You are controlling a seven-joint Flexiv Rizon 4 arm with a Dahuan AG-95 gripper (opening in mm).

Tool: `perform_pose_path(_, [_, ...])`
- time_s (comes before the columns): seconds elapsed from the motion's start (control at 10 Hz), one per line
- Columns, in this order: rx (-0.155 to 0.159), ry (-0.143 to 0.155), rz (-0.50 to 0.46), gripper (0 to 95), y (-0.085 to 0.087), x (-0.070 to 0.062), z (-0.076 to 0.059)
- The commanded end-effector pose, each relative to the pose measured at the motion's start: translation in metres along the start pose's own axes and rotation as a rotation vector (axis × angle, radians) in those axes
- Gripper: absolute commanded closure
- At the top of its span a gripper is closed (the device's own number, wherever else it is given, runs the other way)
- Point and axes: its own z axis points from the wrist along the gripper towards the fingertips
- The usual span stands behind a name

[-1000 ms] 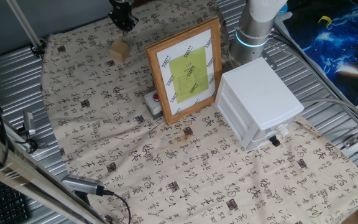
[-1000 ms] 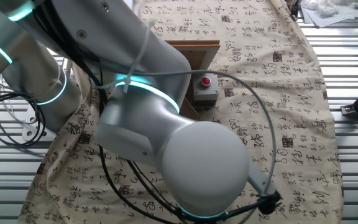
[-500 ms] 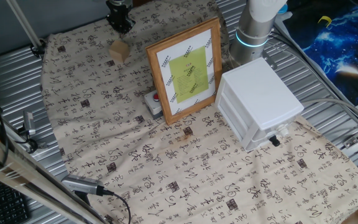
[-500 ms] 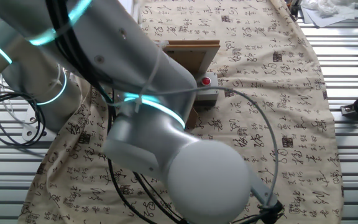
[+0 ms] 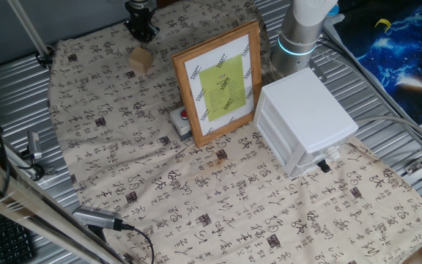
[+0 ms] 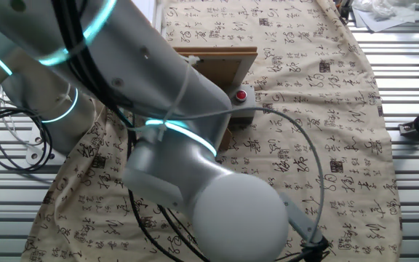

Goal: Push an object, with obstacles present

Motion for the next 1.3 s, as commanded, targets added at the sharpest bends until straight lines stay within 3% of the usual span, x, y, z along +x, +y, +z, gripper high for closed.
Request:
perform_pose_path(0.1, [0.006,-0.005,-0.009,95.0,0.004,-0.003,0.008])
perform_pose_path(0.4, [0.007,-0.006,-0.014,95.0,0.008,-0.011,0.015])
perform_pose_path(0.9, [0.005,-0.009,-0.014,95.0,0.009,-0.036,0.015])
perform_pose_path(1.3, [0.001,-0.024,-0.021,95.0,0.004,-0.036,0.024])
